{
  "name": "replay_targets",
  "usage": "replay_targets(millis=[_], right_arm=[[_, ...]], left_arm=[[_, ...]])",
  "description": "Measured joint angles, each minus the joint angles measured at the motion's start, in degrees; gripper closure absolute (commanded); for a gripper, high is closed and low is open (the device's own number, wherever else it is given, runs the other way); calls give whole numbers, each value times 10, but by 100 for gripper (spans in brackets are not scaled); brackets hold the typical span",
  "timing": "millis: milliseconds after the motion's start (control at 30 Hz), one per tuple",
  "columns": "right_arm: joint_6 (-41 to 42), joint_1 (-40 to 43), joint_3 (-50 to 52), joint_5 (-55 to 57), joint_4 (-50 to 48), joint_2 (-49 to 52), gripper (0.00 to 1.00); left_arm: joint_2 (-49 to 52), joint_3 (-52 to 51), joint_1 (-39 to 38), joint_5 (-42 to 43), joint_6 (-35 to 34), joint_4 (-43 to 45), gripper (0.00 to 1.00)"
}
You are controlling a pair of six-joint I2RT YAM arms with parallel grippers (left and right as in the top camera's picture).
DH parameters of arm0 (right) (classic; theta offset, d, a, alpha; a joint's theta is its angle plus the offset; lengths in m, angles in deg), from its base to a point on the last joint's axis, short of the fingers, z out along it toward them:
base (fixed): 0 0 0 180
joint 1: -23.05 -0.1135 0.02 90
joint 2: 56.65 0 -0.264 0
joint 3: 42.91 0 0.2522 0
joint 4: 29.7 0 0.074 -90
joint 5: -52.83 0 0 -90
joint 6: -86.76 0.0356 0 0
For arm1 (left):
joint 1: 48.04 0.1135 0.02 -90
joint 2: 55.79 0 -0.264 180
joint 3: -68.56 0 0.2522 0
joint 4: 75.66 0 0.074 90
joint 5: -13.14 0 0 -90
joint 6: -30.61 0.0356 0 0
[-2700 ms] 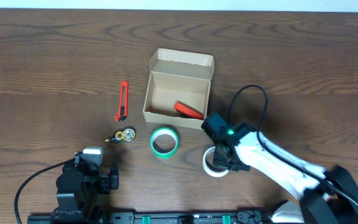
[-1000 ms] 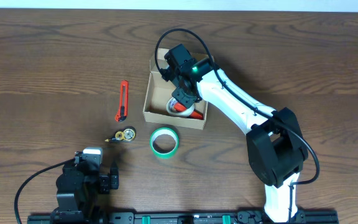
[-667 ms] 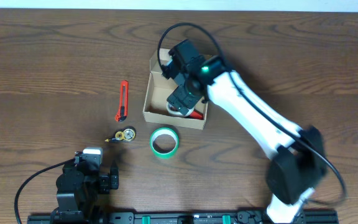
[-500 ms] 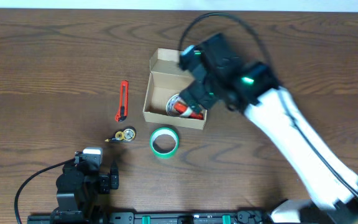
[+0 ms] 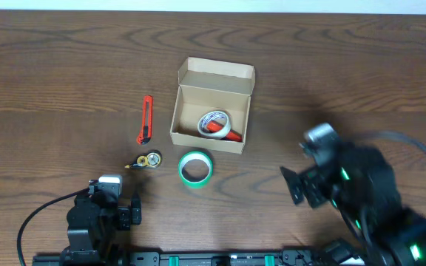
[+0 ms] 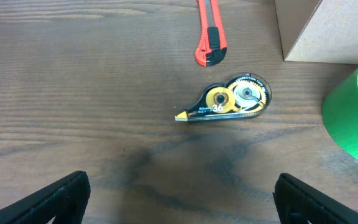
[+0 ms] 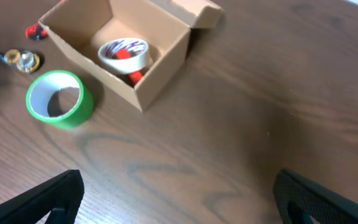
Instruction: Pack container
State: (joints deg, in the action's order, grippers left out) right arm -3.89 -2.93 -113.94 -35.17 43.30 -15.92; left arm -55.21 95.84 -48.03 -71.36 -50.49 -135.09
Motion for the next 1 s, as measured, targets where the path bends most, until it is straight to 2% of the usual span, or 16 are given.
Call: replay_targets(millis=[167, 267, 1000], right_arm=[[33, 0, 54, 9, -16, -138, 1], [42, 0, 61, 14, -19, -177, 1], [50, 0, 64, 17, -24, -185, 1]], left_arm=[[0, 0, 0, 0, 0, 0, 5], [0, 0, 0, 0, 0, 0, 5], [0, 0, 0, 0, 0, 0, 5]])
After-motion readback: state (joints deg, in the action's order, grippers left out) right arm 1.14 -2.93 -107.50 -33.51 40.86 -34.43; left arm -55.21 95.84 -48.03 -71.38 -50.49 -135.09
